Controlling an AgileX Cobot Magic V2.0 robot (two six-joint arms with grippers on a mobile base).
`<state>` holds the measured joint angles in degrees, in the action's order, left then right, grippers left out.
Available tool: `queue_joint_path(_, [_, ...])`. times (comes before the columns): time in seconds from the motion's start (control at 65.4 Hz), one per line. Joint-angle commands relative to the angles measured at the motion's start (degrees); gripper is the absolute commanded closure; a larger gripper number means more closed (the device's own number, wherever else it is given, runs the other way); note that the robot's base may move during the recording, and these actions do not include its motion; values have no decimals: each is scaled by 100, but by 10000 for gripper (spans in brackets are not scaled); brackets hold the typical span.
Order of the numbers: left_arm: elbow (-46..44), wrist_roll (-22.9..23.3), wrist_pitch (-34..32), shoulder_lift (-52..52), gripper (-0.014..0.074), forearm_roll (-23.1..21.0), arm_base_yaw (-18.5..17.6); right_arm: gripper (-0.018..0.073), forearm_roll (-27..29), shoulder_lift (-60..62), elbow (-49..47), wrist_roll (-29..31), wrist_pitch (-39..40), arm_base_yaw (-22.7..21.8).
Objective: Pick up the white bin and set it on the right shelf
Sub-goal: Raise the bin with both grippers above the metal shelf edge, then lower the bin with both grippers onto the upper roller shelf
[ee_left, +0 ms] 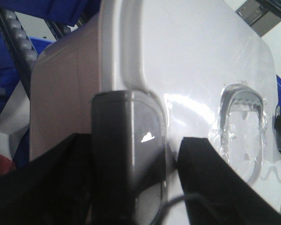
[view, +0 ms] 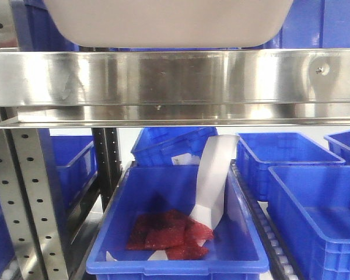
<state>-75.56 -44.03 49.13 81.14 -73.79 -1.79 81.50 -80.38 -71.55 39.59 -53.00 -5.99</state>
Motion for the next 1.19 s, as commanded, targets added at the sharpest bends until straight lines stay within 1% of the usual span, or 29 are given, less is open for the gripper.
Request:
queue_joint_path(0.0, [-438, -133, 264, 31, 354, -734, -223, 162, 953, 21, -407, 63, -568, 108])
queue_joint_path(0.107, [-693, -144, 239, 241, 354, -824, -260, 162, 1048, -178, -639, 63, -562, 115])
queue_joint_path(0.229, [-923, -144, 22, 436, 354, -858, -260, 162, 1047, -434, -941, 63, -562, 115])
queue_joint_path(0.337, [-927, -144, -194, 600, 354, -858, -260, 162, 1047, -652, -1108, 63, -431, 115])
queue_joint_path(0.566, [-927, -153, -270, 906, 347, -872, -260, 162, 995, -1038, -1128, 120, -404, 115])
queue_joint_path(0.612, [-927, -169, -336, 916, 331, -849, -260, 156, 991, -1085, -1128, 120, -404, 115])
queue_joint_path(0.688, [-927, -169, -451, 929, 250, -800, -260, 118, 982, -1118, -1128, 120, -384, 115])
queue_joint_path(0.734, [-927, -169, -463, 929, 202, -800, -260, 74, 971, -1124, -1128, 164, -374, 115])
queue_joint_path(0.795, [-927, -169, -501, 929, 139, -811, -260, -14, 956, -1124, -1128, 206, -273, 115])
queue_joint_path(0.841, [-927, -169, -570, 929, 107, -811, -260, -58, 909, -1124, -1128, 211, -178, 115])
queue_joint_path(0.918, [-927, -169, -711, 929, 97, -799, -260, -49, 737, -1124, -1128, 211, 153, 97])
queue_joint_path(0.994, [-927, -169, -777, 929, 97, -782, -184, -49, 484, -1124, -1128, 211, 481, 38])
queue_joint_path(1.178, [-927, -169, -766, 929, 97, -782, 140, -49, 274, -1124, -1128, 211, 551, -169])
